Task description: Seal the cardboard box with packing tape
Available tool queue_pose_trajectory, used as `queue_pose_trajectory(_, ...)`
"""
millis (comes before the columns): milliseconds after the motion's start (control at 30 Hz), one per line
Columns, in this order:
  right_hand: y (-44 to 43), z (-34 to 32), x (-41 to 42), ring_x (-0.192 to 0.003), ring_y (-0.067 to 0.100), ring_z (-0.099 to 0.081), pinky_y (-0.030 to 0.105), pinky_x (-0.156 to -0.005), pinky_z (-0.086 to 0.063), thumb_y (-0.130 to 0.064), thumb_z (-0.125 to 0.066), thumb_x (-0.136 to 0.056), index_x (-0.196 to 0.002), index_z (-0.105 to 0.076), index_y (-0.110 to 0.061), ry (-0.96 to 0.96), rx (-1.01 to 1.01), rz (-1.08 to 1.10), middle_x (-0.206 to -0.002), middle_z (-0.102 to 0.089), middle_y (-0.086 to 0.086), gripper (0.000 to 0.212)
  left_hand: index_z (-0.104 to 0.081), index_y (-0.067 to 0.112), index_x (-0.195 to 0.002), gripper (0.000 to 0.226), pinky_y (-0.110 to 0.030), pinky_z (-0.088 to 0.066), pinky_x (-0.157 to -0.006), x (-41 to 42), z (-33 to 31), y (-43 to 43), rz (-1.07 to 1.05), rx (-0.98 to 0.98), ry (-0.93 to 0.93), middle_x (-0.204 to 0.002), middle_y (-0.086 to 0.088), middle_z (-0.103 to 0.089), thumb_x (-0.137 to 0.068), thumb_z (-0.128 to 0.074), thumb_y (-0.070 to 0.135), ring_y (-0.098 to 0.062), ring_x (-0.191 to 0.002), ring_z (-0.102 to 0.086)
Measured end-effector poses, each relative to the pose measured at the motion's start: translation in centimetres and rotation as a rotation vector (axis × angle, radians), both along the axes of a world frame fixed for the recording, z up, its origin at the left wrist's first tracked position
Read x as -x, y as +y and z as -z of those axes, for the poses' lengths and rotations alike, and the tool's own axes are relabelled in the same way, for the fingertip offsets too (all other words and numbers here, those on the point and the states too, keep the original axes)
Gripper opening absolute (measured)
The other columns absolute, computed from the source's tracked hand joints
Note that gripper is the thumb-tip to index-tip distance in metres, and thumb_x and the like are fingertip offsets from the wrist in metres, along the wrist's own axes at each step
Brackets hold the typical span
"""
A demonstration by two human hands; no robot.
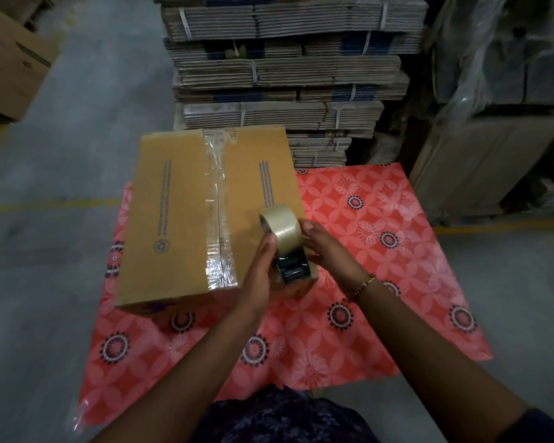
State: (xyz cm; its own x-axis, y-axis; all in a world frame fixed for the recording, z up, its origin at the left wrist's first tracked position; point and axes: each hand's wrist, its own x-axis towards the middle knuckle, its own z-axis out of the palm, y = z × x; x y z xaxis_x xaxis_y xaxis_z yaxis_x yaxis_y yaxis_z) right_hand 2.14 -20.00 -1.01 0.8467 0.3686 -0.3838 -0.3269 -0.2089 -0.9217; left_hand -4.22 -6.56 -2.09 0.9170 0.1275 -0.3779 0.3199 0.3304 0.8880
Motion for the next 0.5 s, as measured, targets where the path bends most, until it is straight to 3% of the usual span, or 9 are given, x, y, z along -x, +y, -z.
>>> queue_pose_trajectory(67, 1.1, -0.1, 0.6, -0.102, -0.008, -0.063, 0.017, -0.086, -0.047, -0.035, -0.037, -0.106, -0.111, -0.062, -0.034, -0.044, 0.028, -0.036, -0.117, -0.066, -0.012, 0.025, -0.051, 0.025, -0.145, 0.059, -0.053, -0.048, -0.108, -0.1, 0.1, -0.4, 0.021, 0.037, 0.013, -0.137, -0.007, -0.065, -0.096, -0.047, 0.057, -0.025, -0.123, -0.064)
queue_pose_trajectory(167, 1.0, 0.0, 1.4, -0.106, -0.004, -0.062, 0.024, -0.093, -0.046, -0.040, -0.040, -0.104, -0.111, -0.062, -0.041, -0.085, 0.043, -0.018, -0.122, -0.067, -0.009, 0.024, -0.047, 0.030, -0.147, 0.071, -0.057, -0.048, -0.107, -0.4, 0.7, -1.0, 0.050, 0.034, 0.000, -0.136, -0.007, -0.066, -0.087, -0.052, 0.068, -0.024, -0.120, -0.066)
queue_pose_trajectory(300, -2.0, -0.1, 2.1, -0.114, -0.008, -0.059, 0.024, -0.099, -0.044, -0.043, -0.042, -0.101, -0.119, -0.059, -0.047, -0.100, 0.012, 0.057, -0.125, -0.064, -0.020, 0.025, -0.049, 0.036, -0.144, 0.076, -0.060, -0.048, -0.105, -1.5, 1.5, -2.8, 0.174, 0.024, -0.010, -0.135, -0.002, -0.067, -0.081, -0.055, 0.078, -0.024, -0.121, -0.066)
queue_pose_trajectory(400, -5.5, 0.1, 1.9, -0.114, -0.003, -0.062, 0.019, -0.094, -0.046, -0.036, -0.042, -0.105, -0.125, -0.060, -0.039, -0.087, 0.011, 0.142, -0.122, -0.068, -0.018, 0.027, -0.050, 0.032, -0.145, 0.061, -0.047, -0.048, -0.108, -2.6, 1.5, -5.8, 0.223, 0.014, -0.027, -0.136, 0.003, -0.066, -0.092, -0.051, 0.063, -0.017, -0.124, -0.063)
queue_pose_trajectory(500, -9.4, 0.8, 0.8, -0.110, -0.003, -0.064, 0.015, -0.088, -0.048, -0.032, -0.040, -0.106, -0.120, -0.062, -0.034, -0.055, 0.011, 0.193, -0.116, -0.069, -0.018, 0.026, -0.053, 0.026, -0.143, 0.052, -0.021, -0.053, -0.089, -4.2, 1.6, -9.6, 0.255, 0.005, -0.011, -0.125, 0.007, -0.070, -0.099, -0.047, 0.053, -0.005, -0.112, -0.067)
